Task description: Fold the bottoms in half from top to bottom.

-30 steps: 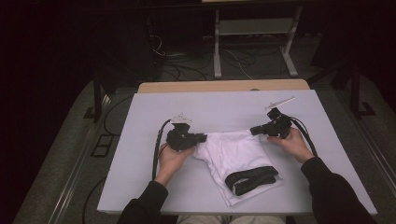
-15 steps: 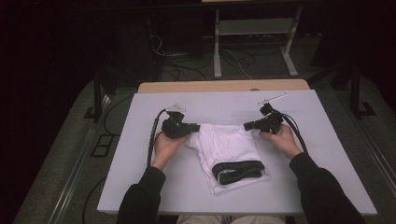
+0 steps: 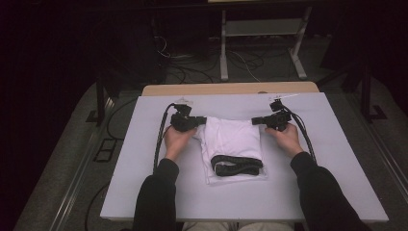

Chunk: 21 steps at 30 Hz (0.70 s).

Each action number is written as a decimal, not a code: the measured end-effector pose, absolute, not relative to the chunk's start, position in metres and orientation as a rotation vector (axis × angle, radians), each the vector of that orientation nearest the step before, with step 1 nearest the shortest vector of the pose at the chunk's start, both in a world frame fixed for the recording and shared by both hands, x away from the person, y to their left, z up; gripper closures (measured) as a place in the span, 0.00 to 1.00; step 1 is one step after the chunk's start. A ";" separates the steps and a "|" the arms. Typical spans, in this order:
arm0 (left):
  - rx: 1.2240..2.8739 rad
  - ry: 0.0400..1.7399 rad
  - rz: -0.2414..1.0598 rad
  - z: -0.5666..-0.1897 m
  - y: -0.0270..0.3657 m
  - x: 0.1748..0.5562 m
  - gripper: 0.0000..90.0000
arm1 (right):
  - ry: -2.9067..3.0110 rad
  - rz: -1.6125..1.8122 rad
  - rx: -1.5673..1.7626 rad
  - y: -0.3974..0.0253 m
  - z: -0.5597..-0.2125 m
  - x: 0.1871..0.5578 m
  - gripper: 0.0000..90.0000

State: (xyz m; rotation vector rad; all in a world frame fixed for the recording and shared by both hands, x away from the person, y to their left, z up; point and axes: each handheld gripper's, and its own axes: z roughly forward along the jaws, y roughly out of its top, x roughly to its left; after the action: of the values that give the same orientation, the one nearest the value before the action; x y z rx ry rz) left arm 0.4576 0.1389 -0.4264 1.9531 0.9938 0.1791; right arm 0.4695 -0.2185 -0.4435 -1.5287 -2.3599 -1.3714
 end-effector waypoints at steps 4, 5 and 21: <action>1.951 0.994 0.196 -0.429 0.139 0.464 0.95 | -2.358 -1.380 -1.544 -0.221 -0.445 0.474 0.95; 1.949 0.998 0.198 -0.429 0.139 0.466 0.95 | -2.355 -1.383 -1.552 -0.220 -0.444 0.474 0.95; 1.925 1.048 0.237 -0.430 0.139 0.478 0.92 | -2.453 -1.382 -1.540 -0.213 -0.437 0.491 0.94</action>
State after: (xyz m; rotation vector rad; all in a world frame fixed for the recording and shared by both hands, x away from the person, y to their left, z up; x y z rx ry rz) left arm 0.4784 0.1385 -0.4298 1.9245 1.0479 0.2368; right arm 0.4906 -0.2128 -0.4370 -1.5400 -2.4531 -1.3824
